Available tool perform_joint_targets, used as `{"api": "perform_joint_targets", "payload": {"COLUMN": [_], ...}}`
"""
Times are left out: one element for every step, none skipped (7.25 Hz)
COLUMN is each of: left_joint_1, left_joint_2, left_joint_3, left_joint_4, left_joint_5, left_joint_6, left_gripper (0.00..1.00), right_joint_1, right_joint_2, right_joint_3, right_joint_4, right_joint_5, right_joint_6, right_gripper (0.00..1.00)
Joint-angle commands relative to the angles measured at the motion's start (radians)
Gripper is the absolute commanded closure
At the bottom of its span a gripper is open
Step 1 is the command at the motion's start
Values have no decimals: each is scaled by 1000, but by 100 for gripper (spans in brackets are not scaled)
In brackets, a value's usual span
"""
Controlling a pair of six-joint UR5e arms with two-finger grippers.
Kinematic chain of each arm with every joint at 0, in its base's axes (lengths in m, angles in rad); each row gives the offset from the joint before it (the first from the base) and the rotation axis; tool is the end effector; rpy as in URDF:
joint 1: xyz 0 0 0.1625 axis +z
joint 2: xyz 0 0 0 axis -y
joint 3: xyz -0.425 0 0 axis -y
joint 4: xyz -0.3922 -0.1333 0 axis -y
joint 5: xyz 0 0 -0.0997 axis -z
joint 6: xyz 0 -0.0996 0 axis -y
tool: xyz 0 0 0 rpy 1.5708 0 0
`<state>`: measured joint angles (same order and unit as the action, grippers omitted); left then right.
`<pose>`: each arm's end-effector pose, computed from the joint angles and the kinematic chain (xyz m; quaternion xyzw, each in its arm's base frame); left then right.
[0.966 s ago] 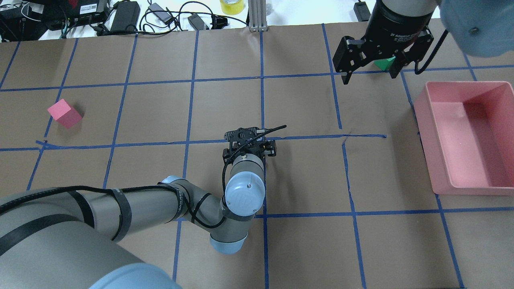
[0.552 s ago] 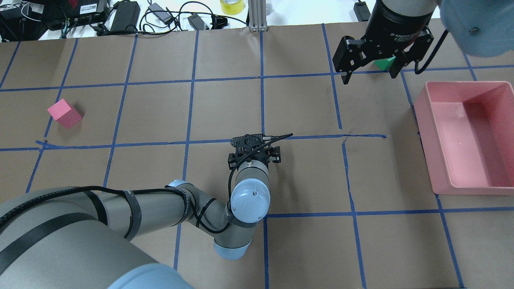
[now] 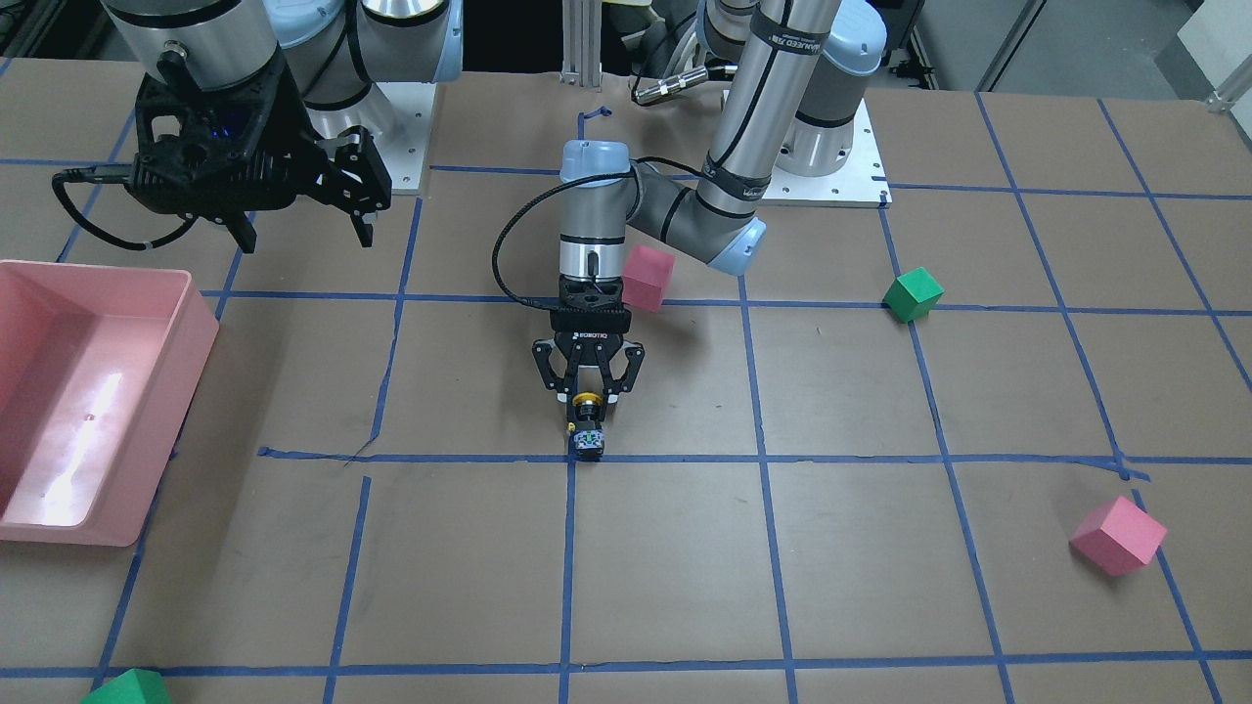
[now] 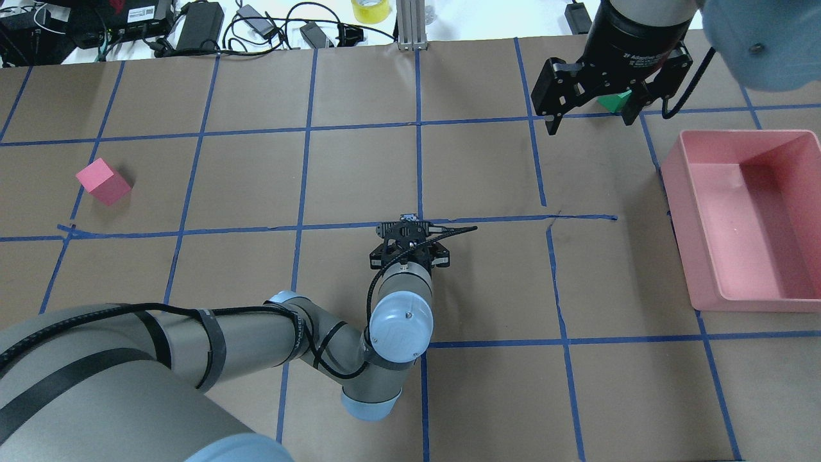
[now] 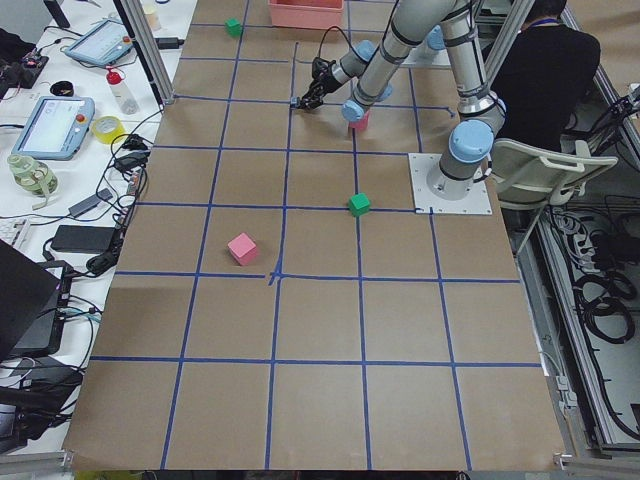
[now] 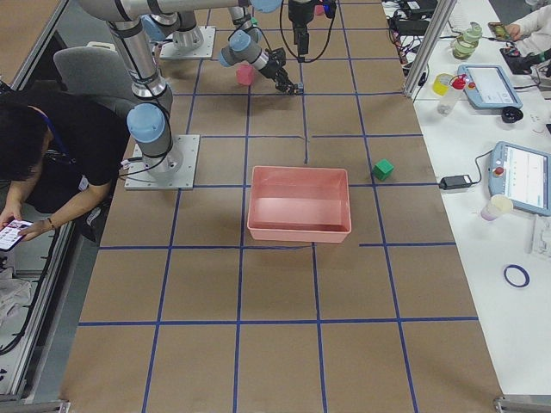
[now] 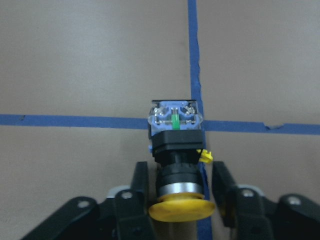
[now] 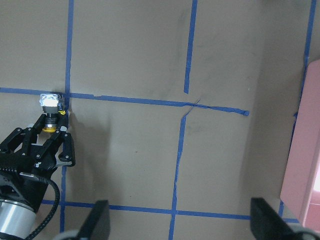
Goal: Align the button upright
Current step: 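Lift the button with the left gripper and rotate it cap-up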
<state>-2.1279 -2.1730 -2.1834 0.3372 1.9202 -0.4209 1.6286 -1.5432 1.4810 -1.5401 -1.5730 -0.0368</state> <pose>-0.3559 -0.3838 0.1369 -0.0041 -0.9281 0.3721 0.0128 0.1621 -0.4974 0.5153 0.0473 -0.9988 0.0158 0.0009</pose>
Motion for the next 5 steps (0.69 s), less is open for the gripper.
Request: {"api": "perform_joint_targets", "payload": {"left_joint_1": [23,51,71,80,94], "left_joint_2": [42,91,145,201,257], "left_joint_3": [22,54,104,156,213], "left_joint_4": [-77,-198,-356,-535,-758], "left_joint_5": [0,-1,-35,-47,-55], "left_joint_6": [19,20,19,19,19], "left_gripper": [100,100,100,100,100], "right_joint_1": [-1,-1,-1,-1,-1], "right_joint_2": [0,0,0,0,0], "right_joint_3": [5,7,7,7,7], "right_joint_4": [0,0,0,0,0], "right_joint_5": [2,2,2,2,2], "right_joint_6": [-2,-2,-3,-3,-3], "right_gripper": [0,0,0,0,0]}}
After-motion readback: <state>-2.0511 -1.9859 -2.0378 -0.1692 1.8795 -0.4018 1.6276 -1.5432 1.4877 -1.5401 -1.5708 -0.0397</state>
